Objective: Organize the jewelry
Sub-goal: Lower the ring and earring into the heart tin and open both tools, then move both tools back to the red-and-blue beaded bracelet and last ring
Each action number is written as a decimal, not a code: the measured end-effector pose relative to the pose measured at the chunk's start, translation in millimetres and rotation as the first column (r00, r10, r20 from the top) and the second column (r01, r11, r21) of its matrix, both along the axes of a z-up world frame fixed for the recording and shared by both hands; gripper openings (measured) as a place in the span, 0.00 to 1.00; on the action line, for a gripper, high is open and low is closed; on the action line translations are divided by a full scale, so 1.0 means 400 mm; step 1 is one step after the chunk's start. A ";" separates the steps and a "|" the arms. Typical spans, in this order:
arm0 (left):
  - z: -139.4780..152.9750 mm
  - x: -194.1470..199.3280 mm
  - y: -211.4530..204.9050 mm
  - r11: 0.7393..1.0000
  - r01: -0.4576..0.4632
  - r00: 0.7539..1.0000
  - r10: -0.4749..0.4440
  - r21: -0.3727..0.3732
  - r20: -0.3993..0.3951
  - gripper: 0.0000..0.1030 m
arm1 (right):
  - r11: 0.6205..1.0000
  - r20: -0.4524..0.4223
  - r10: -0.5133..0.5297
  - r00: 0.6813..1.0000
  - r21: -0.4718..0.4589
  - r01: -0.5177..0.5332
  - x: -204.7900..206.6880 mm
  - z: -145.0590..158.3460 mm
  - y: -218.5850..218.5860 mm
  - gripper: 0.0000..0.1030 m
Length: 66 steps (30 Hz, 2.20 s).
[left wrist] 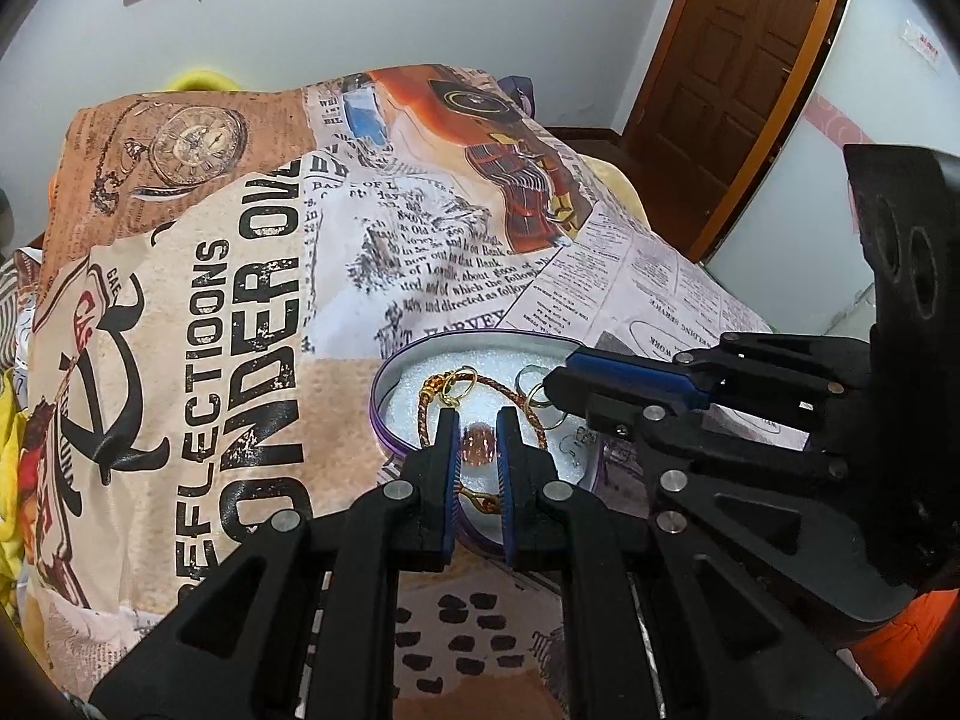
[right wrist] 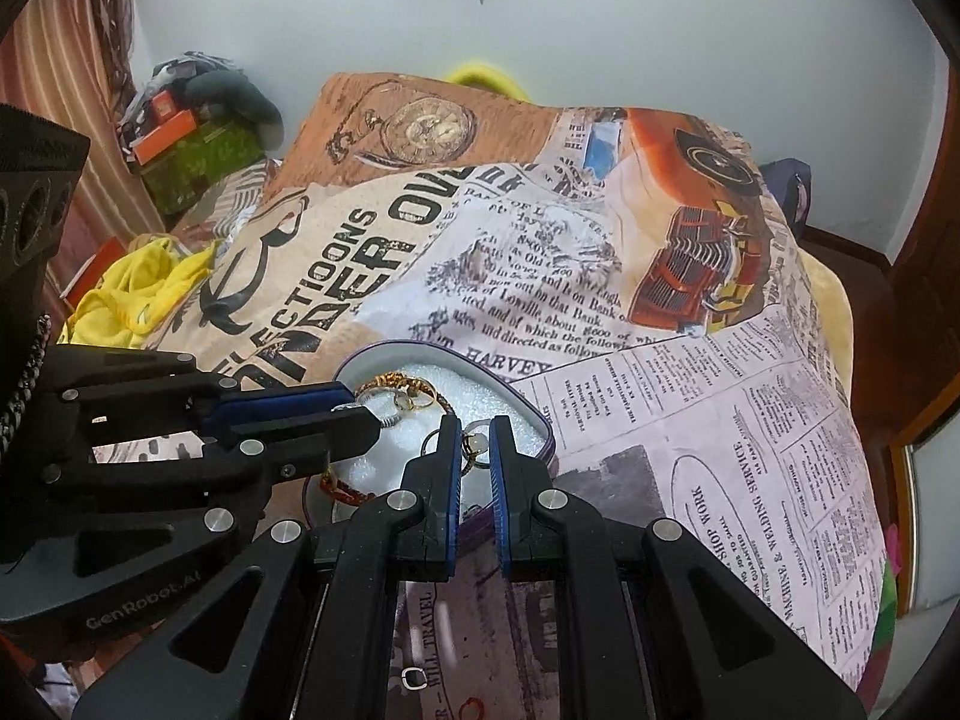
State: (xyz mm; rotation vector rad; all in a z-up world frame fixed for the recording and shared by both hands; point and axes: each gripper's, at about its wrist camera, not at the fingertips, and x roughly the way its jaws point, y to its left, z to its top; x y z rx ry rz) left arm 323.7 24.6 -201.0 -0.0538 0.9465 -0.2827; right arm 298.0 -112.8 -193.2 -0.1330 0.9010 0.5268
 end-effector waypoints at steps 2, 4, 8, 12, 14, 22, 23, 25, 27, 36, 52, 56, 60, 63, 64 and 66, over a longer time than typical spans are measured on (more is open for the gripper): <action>0.004 -0.003 -0.001 1.000 0.003 1.000 -0.003 0.000 0.004 0.10 | 1.000 -0.007 0.004 1.000 0.002 -0.004 0.000 -0.002 -0.001 0.08; 0.008 -0.007 -0.004 1.000 0.008 1.000 -0.008 0.004 0.006 0.10 | 1.000 -0.006 0.002 1.000 0.000 -0.002 0.000 -0.001 -0.002 0.08; 0.021 -0.020 -0.012 1.000 0.016 1.000 -0.017 0.023 0.020 0.10 | 1.000 -0.007 0.002 1.000 -0.003 -0.003 -0.005 0.005 -0.004 0.08; 0.042 -0.037 -0.022 0.998 0.020 0.999 -0.023 0.052 0.044 0.10 | 1.000 0.010 -0.001 1.000 -0.011 0.001 -0.018 0.019 -0.009 0.08; 0.055 -0.044 -0.024 0.998 0.019 0.998 -0.022 0.053 0.052 0.10 | 1.000 0.020 -0.002 1.000 -0.015 0.002 -0.023 0.030 -0.011 0.08; 0.116 -0.084 -0.015 0.998 -0.006 0.996 0.000 0.060 0.093 0.10 | 1.000 0.067 -0.019 0.998 -0.016 0.020 -0.057 0.084 -0.028 0.08; 0.126 -0.092 -0.013 0.998 -0.010 0.995 0.004 0.060 0.098 0.10 | 1.000 0.074 -0.023 0.997 -0.015 0.024 -0.062 0.091 -0.032 0.09; 0.138 -0.102 -0.013 0.998 -0.014 0.994 0.007 0.061 0.106 0.10 | 0.999 0.087 -0.031 0.996 -0.014 0.032 -0.073 0.107 -0.038 0.10; 0.153 -0.115 -0.012 0.998 -0.018 0.993 0.011 0.064 0.116 0.10 | 0.999 0.101 -0.039 0.994 -0.008 0.040 -0.083 0.124 -0.046 0.14; 0.198 -0.178 -0.014 0.996 -0.047 0.988 0.034 0.081 0.153 0.31 | 0.998 0.178 -0.062 0.982 0.001 0.063 -0.147 0.185 -0.071 0.40; 0.118 -0.242 -0.039 0.996 -0.039 0.998 0.034 0.081 0.057 0.39 | 0.990 0.165 -0.142 0.976 0.008 0.143 -0.220 0.178 -0.188 0.40; 0.078 -0.247 -0.070 0.996 -0.005 1.000 0.004 0.089 0.019 0.39 | 0.989 0.125 -0.144 0.982 -0.005 0.146 -0.230 0.142 -0.200 0.40; 0.047 -0.246 -0.100 0.997 0.021 1.000 -0.020 0.080 -0.012 0.39 | 0.990 0.087 -0.137 0.987 -0.015 0.139 -0.240 0.108 -0.208 0.40; 0.025 -0.243 -0.125 0.996 0.039 0.999 -0.037 0.081 -0.028 0.39 | 0.991 0.055 -0.130 0.990 -0.023 0.131 -0.249 0.076 -0.211 0.40; 0.019 -0.242 -0.131 0.996 0.042 0.999 -0.040 0.084 -0.031 0.39 | 0.991 0.046 -0.128 0.991 -0.024 0.130 -0.250 0.070 -0.211 0.40; 0.002 -0.240 -0.140 0.994 0.044 0.998 -0.040 0.096 -0.040 0.39 | 0.992 0.019 -0.124 0.992 -0.016 0.124 -0.253 0.051 -0.211 0.40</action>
